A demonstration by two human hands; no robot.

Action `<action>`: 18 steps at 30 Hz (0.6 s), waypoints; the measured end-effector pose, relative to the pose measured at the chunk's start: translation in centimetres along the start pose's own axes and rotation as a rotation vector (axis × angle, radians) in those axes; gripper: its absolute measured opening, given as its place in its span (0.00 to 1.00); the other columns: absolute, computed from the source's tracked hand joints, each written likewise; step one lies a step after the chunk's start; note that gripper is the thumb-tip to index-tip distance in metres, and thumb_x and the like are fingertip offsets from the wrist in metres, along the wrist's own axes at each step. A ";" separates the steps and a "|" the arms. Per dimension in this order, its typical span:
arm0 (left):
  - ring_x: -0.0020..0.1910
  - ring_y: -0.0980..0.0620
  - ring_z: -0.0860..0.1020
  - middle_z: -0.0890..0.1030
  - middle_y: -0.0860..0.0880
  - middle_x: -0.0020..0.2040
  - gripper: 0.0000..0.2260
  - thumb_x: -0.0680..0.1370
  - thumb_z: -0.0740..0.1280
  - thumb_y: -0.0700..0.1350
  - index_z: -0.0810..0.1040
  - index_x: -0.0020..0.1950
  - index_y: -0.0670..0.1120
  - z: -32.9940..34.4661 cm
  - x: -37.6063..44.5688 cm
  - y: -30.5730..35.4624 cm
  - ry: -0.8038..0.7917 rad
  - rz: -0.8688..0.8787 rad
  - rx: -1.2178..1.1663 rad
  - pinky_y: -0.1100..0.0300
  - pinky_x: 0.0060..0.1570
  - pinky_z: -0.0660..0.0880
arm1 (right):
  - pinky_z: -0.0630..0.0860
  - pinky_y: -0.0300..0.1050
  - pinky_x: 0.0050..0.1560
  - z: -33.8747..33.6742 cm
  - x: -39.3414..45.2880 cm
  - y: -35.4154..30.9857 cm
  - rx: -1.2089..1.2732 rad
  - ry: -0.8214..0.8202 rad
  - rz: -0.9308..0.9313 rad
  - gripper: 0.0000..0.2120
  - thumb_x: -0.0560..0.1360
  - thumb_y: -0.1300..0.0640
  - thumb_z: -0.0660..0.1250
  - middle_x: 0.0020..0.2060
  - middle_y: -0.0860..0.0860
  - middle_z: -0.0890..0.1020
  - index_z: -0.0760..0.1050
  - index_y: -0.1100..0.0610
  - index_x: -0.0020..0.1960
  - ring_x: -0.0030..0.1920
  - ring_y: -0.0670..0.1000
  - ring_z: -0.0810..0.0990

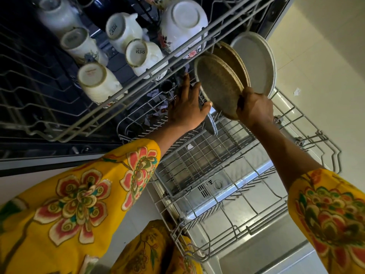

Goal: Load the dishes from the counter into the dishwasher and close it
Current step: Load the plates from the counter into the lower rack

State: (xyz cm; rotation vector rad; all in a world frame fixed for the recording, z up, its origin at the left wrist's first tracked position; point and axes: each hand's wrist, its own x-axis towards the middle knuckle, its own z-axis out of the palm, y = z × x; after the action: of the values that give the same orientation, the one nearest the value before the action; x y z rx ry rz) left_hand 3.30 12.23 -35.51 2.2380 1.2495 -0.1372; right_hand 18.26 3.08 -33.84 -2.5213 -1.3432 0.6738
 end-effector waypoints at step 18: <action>0.76 0.40 0.40 0.43 0.52 0.79 0.35 0.76 0.61 0.63 0.50 0.78 0.53 -1.9 2.0 1.8 -0.132 0.043 0.126 0.37 0.70 0.49 | 0.73 0.57 0.60 1.4 1.8 -0.1 0.195 -0.169 0.080 0.28 0.76 0.59 0.64 0.63 0.66 0.71 0.57 0.62 0.72 0.61 0.65 0.73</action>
State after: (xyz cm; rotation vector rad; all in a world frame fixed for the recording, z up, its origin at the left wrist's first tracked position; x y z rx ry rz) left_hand 5.55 14.02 -33.83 2.3191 1.1503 -0.3504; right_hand 18.39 4.61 -35.56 -2.4175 -1.1668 1.0021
